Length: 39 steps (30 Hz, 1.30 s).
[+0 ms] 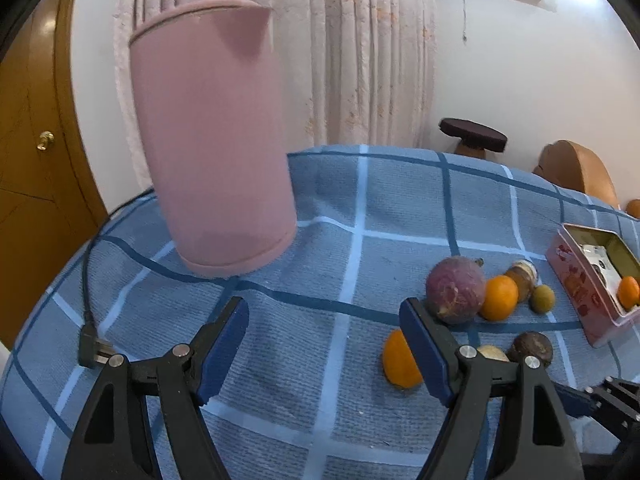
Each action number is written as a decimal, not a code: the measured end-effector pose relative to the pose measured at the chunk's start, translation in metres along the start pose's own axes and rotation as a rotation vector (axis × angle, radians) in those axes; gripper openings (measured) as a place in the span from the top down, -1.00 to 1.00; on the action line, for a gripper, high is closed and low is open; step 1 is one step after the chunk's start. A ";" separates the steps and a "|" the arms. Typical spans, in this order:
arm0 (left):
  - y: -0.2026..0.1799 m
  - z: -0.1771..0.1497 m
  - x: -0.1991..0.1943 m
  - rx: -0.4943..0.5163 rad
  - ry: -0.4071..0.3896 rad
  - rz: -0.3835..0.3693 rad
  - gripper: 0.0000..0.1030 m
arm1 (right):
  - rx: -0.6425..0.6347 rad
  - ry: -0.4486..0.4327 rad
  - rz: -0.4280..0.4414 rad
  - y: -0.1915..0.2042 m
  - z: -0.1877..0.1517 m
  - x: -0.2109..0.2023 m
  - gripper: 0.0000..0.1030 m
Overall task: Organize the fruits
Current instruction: 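Grasp an orange with the left gripper while the right gripper grasps a small brown fruit, then carry both fruits over the pink tin and open both grippers to release them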
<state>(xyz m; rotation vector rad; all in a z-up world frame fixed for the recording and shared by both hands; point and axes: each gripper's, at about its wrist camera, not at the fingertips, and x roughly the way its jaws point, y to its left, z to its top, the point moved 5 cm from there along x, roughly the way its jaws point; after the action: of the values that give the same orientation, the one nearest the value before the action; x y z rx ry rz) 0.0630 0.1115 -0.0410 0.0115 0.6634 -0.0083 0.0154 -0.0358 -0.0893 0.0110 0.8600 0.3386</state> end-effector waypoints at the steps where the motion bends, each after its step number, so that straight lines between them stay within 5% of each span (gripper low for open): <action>1: -0.002 -0.001 0.001 0.005 0.008 -0.012 -0.53 | 0.001 0.004 -0.002 0.000 0.001 0.000 0.29; 7: -0.022 -0.010 0.009 0.073 0.070 -0.056 -0.53 | -0.015 0.003 -0.001 0.000 0.001 -0.004 0.43; 12: -0.036 -0.014 0.017 0.119 0.103 -0.083 -0.53 | -0.007 -0.100 -0.049 -0.009 0.008 -0.023 0.43; 17: -0.037 -0.014 0.024 0.082 0.135 -0.121 -0.51 | -0.008 -0.126 -0.043 -0.012 0.012 -0.030 0.43; 23: -0.047 -0.015 0.025 0.035 0.149 -0.238 0.22 | 0.023 -0.114 -0.028 -0.017 0.011 -0.030 0.43; 29: -0.047 -0.014 0.023 0.003 0.148 -0.258 0.30 | 0.039 -0.151 -0.038 -0.022 0.015 -0.035 0.43; 39: -0.054 0.004 -0.019 -0.002 -0.084 -0.173 0.30 | 0.051 -0.289 -0.071 -0.038 0.026 -0.067 0.43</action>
<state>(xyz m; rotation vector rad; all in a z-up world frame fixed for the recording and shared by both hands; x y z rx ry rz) 0.0499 0.0577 -0.0262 -0.0481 0.5787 -0.1736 0.0056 -0.0883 -0.0283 0.0752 0.5811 0.2408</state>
